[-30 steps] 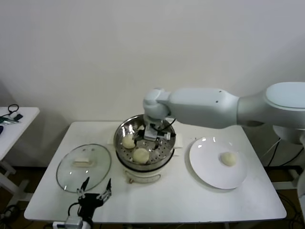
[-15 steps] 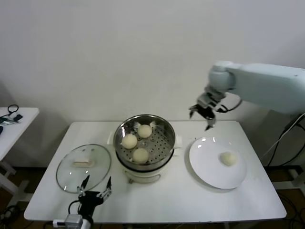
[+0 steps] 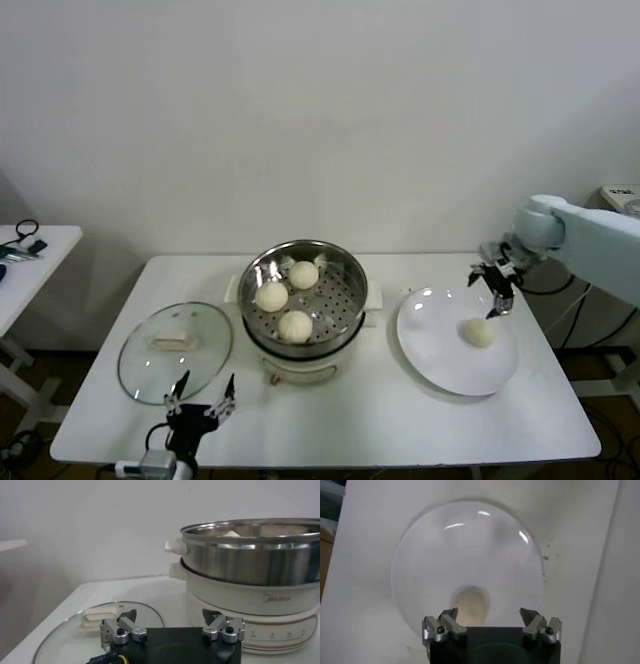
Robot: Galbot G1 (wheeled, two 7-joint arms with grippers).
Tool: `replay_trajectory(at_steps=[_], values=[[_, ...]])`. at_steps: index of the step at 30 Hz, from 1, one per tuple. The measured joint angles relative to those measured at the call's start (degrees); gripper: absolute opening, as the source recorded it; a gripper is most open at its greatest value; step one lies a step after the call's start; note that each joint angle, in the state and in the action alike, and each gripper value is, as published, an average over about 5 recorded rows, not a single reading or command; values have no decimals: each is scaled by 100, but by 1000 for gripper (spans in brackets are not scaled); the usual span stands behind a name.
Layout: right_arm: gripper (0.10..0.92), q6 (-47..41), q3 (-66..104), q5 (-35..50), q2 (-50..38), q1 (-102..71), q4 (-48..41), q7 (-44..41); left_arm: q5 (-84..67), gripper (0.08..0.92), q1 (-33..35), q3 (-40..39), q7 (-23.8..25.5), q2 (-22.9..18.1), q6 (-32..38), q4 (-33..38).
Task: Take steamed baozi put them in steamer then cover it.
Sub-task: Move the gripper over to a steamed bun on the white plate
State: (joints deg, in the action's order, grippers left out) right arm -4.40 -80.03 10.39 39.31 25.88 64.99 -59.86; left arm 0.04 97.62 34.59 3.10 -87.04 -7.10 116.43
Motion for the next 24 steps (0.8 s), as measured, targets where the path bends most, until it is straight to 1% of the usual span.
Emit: replay_trajectory(at_steps=[8,16,19,24], values=[[823,-62,763,-327,89,-913,-539,91,22,823,-28,-2,-1,-17,5,-73],[819,-99,1195,-523,334,-1417,-955,115,28,823,-20,7,-4,-36,8,-87],[785,-111,1301,-592,373,-1517,-1047,119,27,823,-12,13,-7,-38,10,-88],[706,-141,1437,-667,398,-1619,-1134,133,25,823,-15,7,-13,-56,15,-88]])
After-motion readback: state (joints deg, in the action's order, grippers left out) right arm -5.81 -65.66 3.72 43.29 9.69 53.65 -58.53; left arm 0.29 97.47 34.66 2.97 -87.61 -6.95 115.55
